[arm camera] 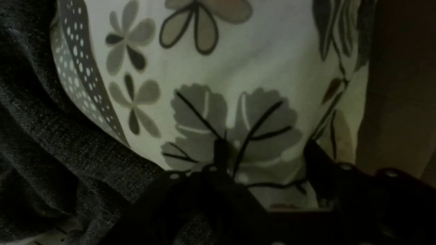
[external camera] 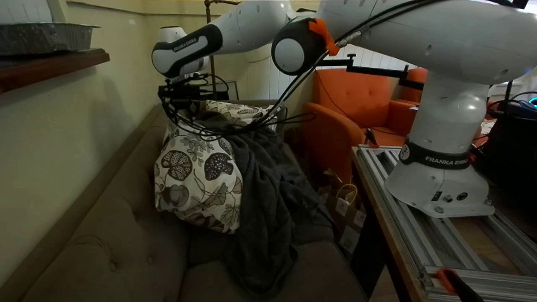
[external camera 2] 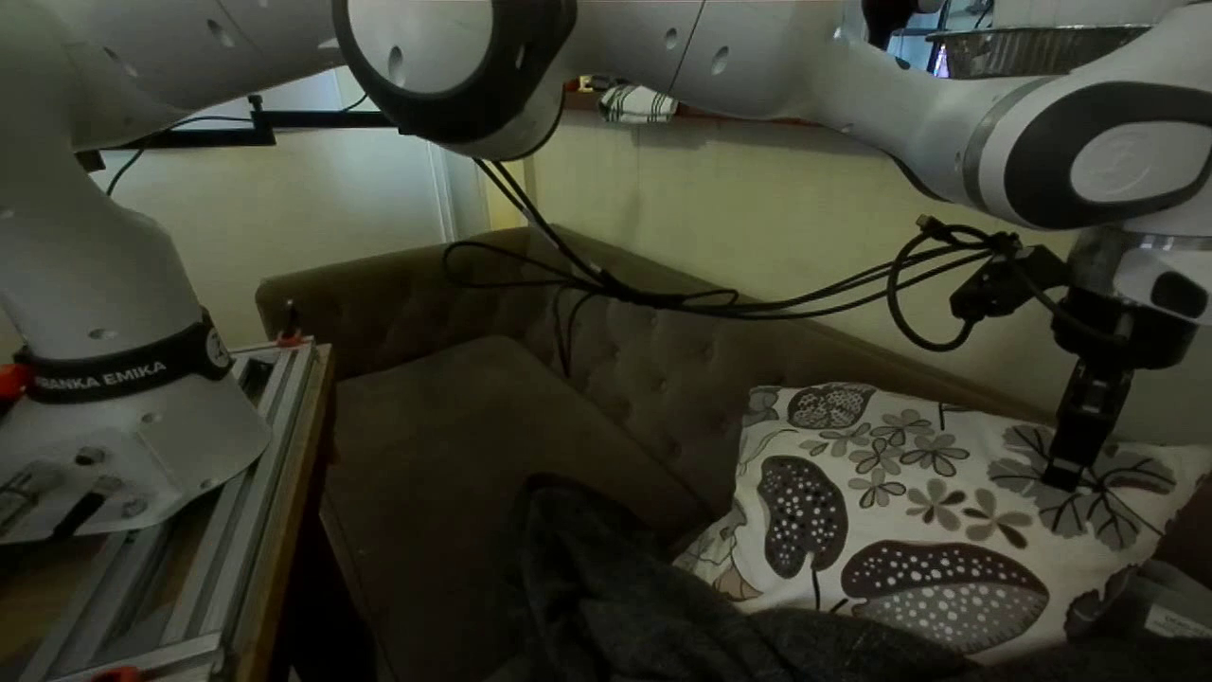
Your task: Push the pillow on the left to the left.
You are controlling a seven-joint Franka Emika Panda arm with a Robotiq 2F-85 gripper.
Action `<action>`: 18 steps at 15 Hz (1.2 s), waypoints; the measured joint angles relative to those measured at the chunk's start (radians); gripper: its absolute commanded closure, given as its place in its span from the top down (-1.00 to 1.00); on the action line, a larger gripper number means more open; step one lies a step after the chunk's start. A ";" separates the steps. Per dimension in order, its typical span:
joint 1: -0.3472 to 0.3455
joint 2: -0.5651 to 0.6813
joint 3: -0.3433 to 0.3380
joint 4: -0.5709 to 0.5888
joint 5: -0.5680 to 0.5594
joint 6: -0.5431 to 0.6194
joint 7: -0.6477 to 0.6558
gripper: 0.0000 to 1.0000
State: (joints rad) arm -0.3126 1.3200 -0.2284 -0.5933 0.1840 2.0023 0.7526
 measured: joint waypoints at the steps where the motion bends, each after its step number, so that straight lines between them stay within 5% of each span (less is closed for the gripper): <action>1: 0.001 0.004 -0.003 0.005 0.000 0.000 0.000 -0.59; 5: 0.006 0.006 -0.006 0.014 0.000 0.000 0.000 -1.00; 18: 0.019 -0.022 0.000 0.024 0.004 -0.051 0.021 -0.97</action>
State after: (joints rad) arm -0.2932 1.2977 -0.2284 -0.5693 0.1885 1.9516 0.7731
